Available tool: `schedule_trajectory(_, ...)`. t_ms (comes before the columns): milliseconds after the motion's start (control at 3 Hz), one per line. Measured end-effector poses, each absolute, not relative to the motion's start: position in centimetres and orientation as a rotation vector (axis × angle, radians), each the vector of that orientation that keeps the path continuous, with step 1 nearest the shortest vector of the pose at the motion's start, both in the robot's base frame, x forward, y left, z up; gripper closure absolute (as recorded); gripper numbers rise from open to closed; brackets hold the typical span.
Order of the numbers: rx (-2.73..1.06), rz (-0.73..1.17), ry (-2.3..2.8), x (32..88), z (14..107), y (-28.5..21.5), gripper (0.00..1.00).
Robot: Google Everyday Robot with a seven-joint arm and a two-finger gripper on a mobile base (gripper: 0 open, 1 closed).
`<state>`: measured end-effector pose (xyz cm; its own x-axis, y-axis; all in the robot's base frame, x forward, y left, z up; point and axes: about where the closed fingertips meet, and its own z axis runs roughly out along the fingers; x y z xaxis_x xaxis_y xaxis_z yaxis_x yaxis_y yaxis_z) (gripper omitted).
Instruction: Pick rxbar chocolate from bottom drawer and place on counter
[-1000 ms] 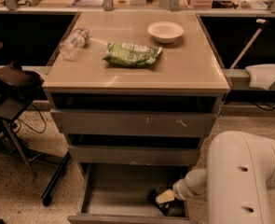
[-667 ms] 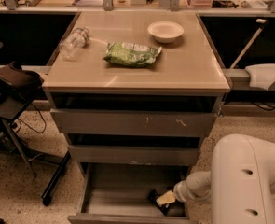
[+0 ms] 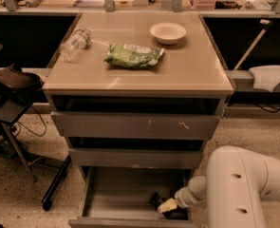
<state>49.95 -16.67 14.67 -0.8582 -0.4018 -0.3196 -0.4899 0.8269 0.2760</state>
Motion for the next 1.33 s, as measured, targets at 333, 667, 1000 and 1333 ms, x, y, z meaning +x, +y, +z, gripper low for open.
schedule_trajectory(333, -0.686, 0.515, 2.761, 49.95, 14.67, -16.67, 0.0)
schedule_trajectory(667, -0.685, 0.514, 2.76, 50.13, 14.76, -16.91, 0.0)
schedule_trajectory(1000, -0.685, 0.514, 2.76, 50.3, 14.83, -17.17, 0.0)
schedule_trajectory(1333, -0.685, 0.513, 2.76, 50.35, 14.85, -17.31, 0.0)
